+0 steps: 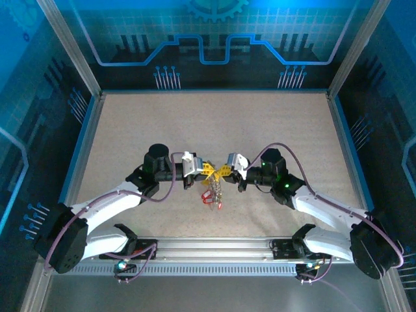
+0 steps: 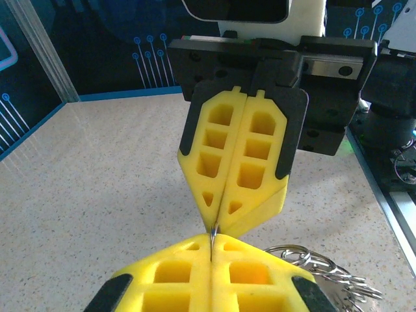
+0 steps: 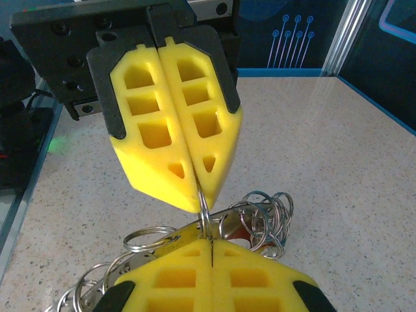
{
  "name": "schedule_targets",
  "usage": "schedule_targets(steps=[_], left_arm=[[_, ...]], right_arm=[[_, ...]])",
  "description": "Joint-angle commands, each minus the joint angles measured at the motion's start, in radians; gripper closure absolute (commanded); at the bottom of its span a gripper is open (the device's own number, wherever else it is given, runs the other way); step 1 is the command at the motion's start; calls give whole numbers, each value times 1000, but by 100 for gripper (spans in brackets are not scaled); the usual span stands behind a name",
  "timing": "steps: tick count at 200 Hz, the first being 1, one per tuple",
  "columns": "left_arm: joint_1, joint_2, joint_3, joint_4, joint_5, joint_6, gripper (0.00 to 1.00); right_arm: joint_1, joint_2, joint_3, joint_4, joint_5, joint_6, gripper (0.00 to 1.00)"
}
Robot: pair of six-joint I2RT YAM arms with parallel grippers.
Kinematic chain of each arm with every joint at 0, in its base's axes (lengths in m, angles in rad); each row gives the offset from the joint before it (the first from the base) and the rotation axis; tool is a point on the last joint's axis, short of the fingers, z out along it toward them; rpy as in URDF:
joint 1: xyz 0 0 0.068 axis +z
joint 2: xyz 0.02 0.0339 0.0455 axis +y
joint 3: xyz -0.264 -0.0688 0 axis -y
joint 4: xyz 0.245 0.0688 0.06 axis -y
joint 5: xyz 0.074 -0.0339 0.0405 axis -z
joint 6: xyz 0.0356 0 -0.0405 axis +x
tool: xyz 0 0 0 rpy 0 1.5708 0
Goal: Put the keys on the keyring
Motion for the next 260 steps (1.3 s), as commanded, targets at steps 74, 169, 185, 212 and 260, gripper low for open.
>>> schedule_targets(steps=[74, 169, 185, 212, 260], left_arm=[[-5, -20, 8, 105, 56, 24, 100], [-5, -30, 17, 96, 80, 27, 100], [-5, -32, 17, 99, 96, 25, 100], [-5, -42, 12, 124, 99, 9, 100], [-9, -30, 19, 120, 137, 7, 100]], right_arm=[[-1, 29, 25, 51, -55, 24, 84], [-20, -80, -6, -48, -56, -42, 77], [-18, -67, -11, -30, -61, -38, 77], [-18, -41, 1, -24, -63, -35, 75], [-15, 8, 44, -4, -101, -43, 73]])
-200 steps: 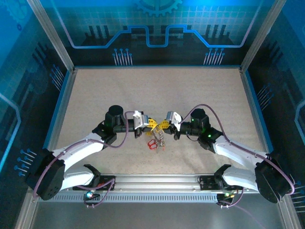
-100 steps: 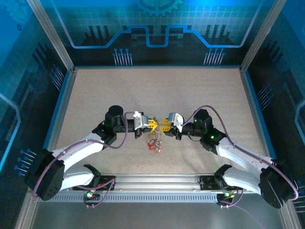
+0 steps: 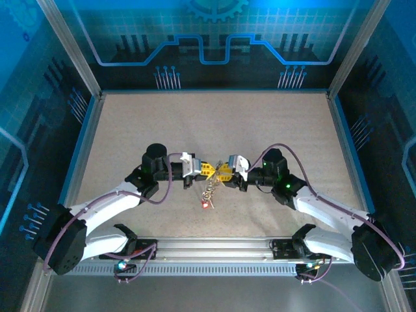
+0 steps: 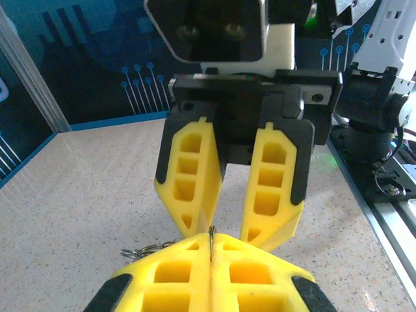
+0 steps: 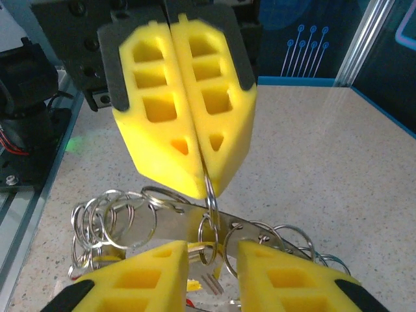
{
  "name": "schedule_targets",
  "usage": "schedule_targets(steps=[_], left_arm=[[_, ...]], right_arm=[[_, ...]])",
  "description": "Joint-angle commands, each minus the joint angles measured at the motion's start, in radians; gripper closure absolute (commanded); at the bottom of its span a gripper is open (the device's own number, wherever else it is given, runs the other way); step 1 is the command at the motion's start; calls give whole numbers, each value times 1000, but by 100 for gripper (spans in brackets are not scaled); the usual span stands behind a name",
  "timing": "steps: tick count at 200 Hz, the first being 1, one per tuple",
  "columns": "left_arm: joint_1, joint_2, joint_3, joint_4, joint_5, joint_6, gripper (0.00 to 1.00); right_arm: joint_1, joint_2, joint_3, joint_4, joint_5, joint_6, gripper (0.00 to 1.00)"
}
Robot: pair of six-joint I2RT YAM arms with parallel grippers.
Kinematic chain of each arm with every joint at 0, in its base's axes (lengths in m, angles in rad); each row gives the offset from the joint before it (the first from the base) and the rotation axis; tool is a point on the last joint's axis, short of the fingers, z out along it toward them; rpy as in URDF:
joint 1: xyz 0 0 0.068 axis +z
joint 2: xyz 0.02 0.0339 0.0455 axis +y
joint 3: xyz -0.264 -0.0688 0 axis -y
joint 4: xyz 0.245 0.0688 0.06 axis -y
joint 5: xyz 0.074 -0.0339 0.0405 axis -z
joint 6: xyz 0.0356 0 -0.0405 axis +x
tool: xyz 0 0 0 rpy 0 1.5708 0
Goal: Put the keys on the keyring
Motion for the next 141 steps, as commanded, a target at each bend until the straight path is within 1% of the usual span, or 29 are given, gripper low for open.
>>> schedule_targets(steps=[1, 48, 61, 85, 103, 112, 118, 125, 134, 141], left_arm=[[-8, -17, 19, 69, 64, 3, 100], [-11, -14, 19, 57, 68, 14, 100], [-12, -12, 22, 49, 72, 18, 100], [-11, -16, 23, 45, 66, 23, 100], [-12, -20, 23, 31, 45, 26, 100], [-13, -24, 26, -5, 34, 34, 100], [-16, -29, 32, -47, 27, 57, 96], [-22, -35, 41, -116, 12, 108, 93], [-36, -38, 55, -203, -31, 176, 92], [-43, -35, 65, -238, -74, 196, 92]], right_arm=[[-7, 22, 44, 18, -42, -13, 73], [3, 33, 65, 18, -57, -18, 76], [8, 29, 57, 23, -56, -18, 80], [9, 25, 58, -3, -46, -30, 92], [10, 2, 46, -13, -24, -32, 94], [10, -9, 46, -33, -11, -47, 94], [11, -16, 52, -47, -2, -63, 95], [13, -23, 60, -106, 13, -81, 97], [20, -37, 77, -164, 40, -111, 99], [26, -49, 85, -194, 59, -124, 100]])
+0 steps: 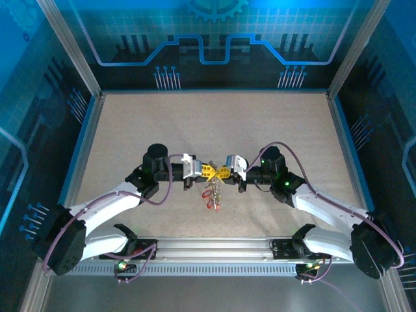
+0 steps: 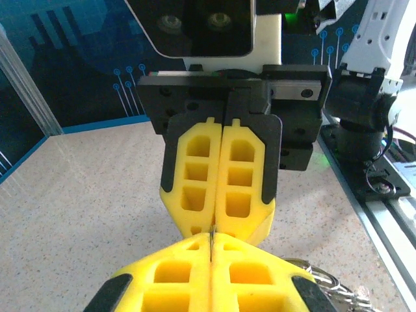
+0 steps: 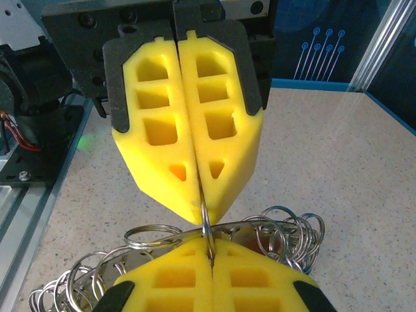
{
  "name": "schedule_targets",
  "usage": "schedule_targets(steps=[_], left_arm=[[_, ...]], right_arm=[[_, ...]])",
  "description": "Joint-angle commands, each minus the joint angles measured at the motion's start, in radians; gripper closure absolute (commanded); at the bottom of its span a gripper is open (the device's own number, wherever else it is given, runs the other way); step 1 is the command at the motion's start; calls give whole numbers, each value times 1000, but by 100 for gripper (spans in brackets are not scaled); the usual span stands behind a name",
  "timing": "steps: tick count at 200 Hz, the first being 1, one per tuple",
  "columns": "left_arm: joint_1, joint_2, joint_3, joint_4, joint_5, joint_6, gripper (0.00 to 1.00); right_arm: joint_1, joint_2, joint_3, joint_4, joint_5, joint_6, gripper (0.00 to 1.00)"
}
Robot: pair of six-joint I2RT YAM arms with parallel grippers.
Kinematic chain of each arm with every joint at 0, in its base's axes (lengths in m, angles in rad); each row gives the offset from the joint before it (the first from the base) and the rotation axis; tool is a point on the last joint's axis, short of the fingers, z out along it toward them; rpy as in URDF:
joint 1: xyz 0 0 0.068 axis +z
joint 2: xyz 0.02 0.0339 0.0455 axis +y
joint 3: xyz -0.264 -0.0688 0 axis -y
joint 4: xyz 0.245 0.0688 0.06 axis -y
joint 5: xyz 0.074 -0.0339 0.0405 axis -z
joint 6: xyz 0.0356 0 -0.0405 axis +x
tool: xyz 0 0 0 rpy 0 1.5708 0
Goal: Put the keys on the keyring
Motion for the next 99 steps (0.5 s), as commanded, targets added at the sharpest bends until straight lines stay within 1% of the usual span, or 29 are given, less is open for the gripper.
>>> schedule_targets(steps=[1, 12, 20, 33, 44, 68, 99], left_arm=[[-30, -29, 56, -191, -84, 154, 92], [-34, -18, 69, -198, -146, 130, 91], [-34, -11, 81, -215, -165, 123, 90], [-37, -4, 104, -268, -165, 149, 89], [-36, 3, 106, -279, -169, 156, 89], [-43, 8, 109, -299, -170, 180, 93], [-50, 13, 117, -328, -214, 205, 92]], right_arm=[[17, -56, 47, -139, 83, -80, 100], [23, -72, 49, -155, 98, -88, 100], [23, -78, 46, -154, 102, -90, 100], [23, -77, 46, -154, 105, -91, 100], [23, -73, 54, -162, 108, -90, 100], [23, -74, 53, -158, 110, -87, 100], [19, -71, 39, -136, 112, -72, 100]])
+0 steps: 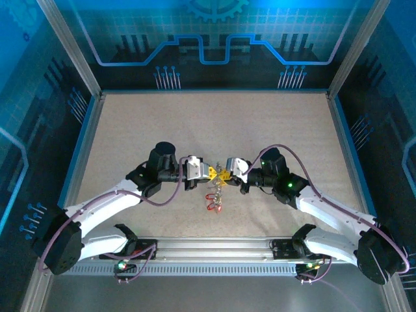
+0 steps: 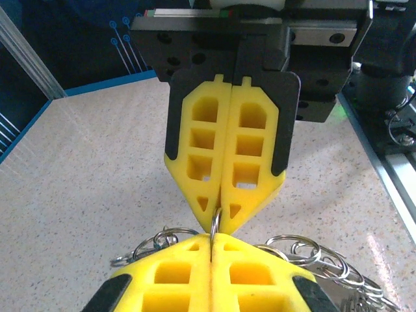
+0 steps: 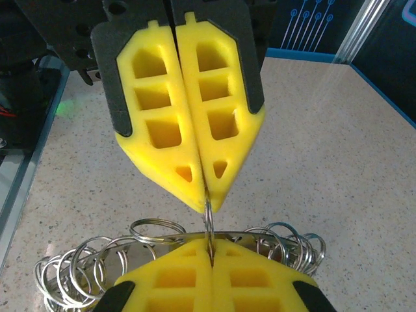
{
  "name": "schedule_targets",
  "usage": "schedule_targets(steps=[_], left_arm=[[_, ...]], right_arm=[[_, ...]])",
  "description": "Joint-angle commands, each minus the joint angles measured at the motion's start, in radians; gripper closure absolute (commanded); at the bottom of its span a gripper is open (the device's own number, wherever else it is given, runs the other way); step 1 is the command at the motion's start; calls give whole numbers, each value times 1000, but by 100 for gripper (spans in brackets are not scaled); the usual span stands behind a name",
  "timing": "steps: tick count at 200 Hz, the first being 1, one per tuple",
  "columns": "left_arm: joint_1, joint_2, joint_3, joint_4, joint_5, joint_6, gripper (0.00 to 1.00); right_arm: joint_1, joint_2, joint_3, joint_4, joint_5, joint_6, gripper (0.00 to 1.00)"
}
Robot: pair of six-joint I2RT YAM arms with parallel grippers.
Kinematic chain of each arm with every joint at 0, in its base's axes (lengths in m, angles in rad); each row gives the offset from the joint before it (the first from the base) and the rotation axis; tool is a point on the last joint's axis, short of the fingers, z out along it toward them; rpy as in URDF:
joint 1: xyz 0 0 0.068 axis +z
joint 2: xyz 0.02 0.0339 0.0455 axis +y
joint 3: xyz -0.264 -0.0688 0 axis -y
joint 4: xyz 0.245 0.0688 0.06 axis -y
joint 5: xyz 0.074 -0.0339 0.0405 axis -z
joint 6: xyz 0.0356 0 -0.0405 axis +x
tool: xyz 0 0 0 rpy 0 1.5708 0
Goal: Put the keys on the keyring
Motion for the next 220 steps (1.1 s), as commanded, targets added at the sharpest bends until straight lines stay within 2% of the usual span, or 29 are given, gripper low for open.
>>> schedule_targets(steps=[1, 53, 122, 148, 161, 172, 181, 196, 220], left_arm=[[0, 16, 27, -63, -60, 44, 92], [0, 46, 41, -42, -16, 8, 83], [0, 58, 57, -58, 5, -2, 84], [-1, 54, 55, -54, 16, -2, 91], [-1, 55, 59, -65, 28, 10, 100], [-1, 51, 63, -84, 40, 26, 100], [0, 41, 57, -81, 41, 37, 100], [-1, 19, 24, -16, 34, 23, 100], [-1, 2, 19, -7, 59, 17, 100]], right_arm=[[1, -17, 18, 22, 0, 4, 100], [2, 5, 9, 70, -27, 31, 100], [7, 57, 26, 77, -57, 16, 100], [14, 62, 31, 88, -53, 26, 100], [17, 64, 25, 107, -54, 32, 100], [17, 71, 26, 109, -54, 30, 100], [17, 74, 31, 99, -49, 27, 96], [17, 61, 23, 93, -32, 35, 82], [13, 34, -18, 98, -12, 42, 78]])
